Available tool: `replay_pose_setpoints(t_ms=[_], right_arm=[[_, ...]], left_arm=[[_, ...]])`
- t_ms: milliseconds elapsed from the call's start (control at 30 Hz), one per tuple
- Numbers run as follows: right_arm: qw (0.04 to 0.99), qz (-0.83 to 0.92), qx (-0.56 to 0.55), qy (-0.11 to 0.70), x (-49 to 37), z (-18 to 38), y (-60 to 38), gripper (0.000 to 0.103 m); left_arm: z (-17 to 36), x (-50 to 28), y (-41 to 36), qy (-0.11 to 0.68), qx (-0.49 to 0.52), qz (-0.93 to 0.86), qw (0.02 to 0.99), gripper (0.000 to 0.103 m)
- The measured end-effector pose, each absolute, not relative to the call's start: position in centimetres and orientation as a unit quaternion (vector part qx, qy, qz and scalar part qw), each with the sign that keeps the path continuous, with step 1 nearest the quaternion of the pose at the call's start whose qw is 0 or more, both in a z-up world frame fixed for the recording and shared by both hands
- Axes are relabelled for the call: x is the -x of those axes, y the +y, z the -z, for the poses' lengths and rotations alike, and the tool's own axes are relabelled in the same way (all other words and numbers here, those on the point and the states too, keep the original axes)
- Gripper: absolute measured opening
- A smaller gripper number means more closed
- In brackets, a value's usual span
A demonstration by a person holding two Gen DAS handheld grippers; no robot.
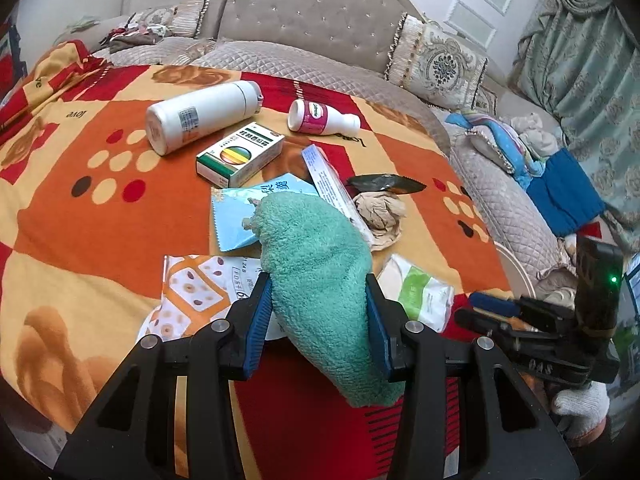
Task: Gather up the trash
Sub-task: 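Grasp the white tissue pack with the right gripper while the left gripper holds the cloth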
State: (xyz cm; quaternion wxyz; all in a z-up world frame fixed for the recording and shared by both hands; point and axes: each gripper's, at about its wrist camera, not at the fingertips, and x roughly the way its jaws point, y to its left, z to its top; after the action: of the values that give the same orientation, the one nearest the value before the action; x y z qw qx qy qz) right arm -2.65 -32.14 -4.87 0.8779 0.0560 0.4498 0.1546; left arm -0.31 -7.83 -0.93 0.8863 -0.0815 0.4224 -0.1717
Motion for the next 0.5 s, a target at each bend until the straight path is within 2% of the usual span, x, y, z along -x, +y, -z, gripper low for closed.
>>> replay_pose_setpoints(t_ms=[33, 500], right_arm=[[0.88, -0.159, -0.041, 0.446, 2.6, 4.6, -31.8, 0.058], [0.852, -0.21, 0.069, 0.474, -2.1, 7.1, -27.5, 0.063]], left_arm=[[0.9, 0.3, -7.9, 0.422, 0.08, 0.172, 0.886, 0.042], [1.1, 0.6, -7.5, 0.425, 0.07, 0.161, 0.888, 0.042]])
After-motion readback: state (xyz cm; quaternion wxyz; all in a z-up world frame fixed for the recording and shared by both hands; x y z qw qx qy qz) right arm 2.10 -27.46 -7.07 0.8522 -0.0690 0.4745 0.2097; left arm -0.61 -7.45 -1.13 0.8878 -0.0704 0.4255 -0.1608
